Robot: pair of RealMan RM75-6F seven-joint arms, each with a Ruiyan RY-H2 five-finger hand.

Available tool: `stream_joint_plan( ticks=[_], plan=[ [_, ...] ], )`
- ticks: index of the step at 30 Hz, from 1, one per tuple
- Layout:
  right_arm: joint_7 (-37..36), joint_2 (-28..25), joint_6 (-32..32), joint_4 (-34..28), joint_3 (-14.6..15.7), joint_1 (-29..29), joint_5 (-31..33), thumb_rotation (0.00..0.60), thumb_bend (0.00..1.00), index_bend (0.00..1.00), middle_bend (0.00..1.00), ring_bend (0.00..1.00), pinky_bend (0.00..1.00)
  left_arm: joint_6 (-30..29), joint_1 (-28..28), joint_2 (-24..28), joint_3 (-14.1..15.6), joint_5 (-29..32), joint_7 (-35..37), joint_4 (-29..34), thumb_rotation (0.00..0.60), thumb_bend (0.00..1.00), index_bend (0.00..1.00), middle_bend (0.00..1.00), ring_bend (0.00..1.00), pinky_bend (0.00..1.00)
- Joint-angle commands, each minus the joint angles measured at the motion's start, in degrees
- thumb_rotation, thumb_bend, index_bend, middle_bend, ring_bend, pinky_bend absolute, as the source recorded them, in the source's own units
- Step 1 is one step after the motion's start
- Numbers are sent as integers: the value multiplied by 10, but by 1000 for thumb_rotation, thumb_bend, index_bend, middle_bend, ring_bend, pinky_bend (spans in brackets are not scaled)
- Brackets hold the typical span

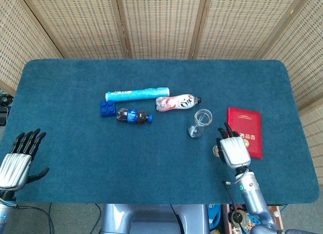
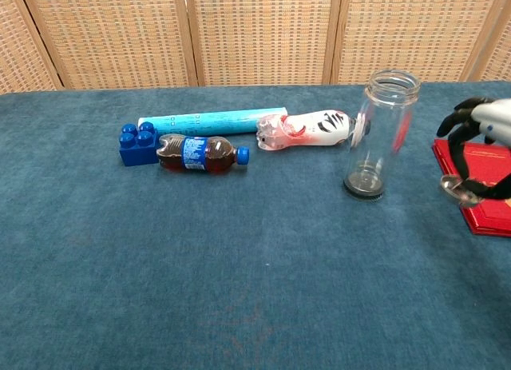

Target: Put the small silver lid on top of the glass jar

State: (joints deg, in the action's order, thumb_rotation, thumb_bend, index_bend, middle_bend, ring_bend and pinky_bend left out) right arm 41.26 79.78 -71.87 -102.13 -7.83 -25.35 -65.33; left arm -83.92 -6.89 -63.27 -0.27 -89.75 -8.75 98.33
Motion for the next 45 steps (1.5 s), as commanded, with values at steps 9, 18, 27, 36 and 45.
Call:
stream_joint_plan(
  ticks=[9,18,27,36,45],
  plan=[
    [33,-88,-26,-76,-56,-14,36,600,546,633,268,88,353,1,0,1,-2,6,3,-1,600,216,0,0,0,0],
    [87,-145,-41,-141,-109,-49,84,600,546,634,269,100,353,14,-4,0,-6,21,6,-8,600,216,0,0,0,0],
    [134,-151,-50,-175,-129,-93,122,600,546,633,269,100,353,10,-6,-4,-11,21,13,-15,600,216,0,0,0,0],
    [156,-129,-58,-181,-124,-126,136,600,546,633,268,100,353,5,-8,1,-14,15,23,-11,600,216,0,0,0,0],
    [173,-91,-63,-159,-114,-160,149,600,546,633,268,100,353,8,-19,0,-23,12,30,-6,600,216,0,0,0,0]
  ],
)
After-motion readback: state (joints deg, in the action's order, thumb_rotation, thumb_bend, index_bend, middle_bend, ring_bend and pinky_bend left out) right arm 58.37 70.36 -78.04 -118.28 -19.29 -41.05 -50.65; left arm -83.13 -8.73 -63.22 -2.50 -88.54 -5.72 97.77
